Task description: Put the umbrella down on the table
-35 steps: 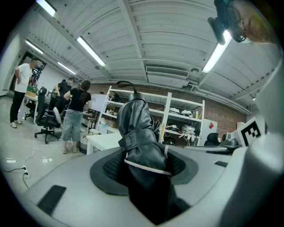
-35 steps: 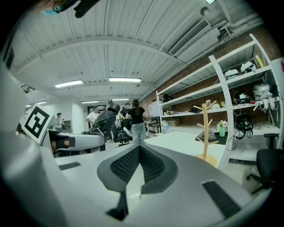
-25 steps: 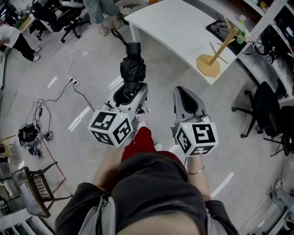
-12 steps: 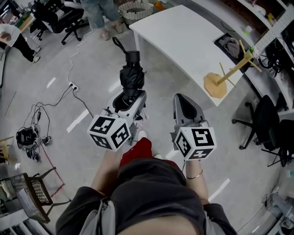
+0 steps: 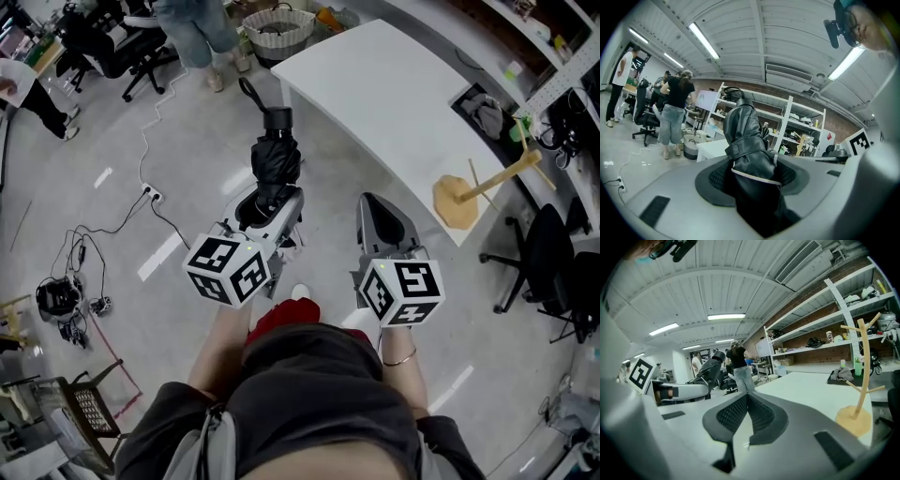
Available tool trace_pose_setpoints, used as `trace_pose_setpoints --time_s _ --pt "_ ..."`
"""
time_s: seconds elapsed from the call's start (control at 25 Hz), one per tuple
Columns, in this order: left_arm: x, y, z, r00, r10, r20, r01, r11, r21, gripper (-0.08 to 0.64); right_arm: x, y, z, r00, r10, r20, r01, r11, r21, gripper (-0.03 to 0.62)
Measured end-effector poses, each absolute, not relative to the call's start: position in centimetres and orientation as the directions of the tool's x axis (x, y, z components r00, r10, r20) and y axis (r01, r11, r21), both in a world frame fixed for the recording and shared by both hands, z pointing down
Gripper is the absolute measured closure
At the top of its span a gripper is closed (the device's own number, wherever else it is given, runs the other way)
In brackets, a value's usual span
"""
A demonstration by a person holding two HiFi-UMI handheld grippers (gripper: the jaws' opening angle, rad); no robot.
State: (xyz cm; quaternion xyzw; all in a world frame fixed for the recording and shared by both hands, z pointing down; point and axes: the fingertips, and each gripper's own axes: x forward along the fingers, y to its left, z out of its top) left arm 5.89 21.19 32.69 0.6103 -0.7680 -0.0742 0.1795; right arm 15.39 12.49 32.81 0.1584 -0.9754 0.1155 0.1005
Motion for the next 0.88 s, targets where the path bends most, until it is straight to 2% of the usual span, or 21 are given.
trace_pose_setpoints --time_s 0.2,0.88 --pt "2.0 20.7 32.0 -0.164 -0.97 0.182 -0.916 0.218 0.338 0.342 11.4 12.2 32.0 -0.922 -0.301 0.243 -0.349 0.918 -0.186 0.574" --pt "-1.2 19.2 34.0 -0.182 -0.967 0.175 -0.91 0.234 0.343 0.342 8.5 10.7 34.5 -0.916 -0.291 0.275 -0.348 0.919 -0.185 0.574"
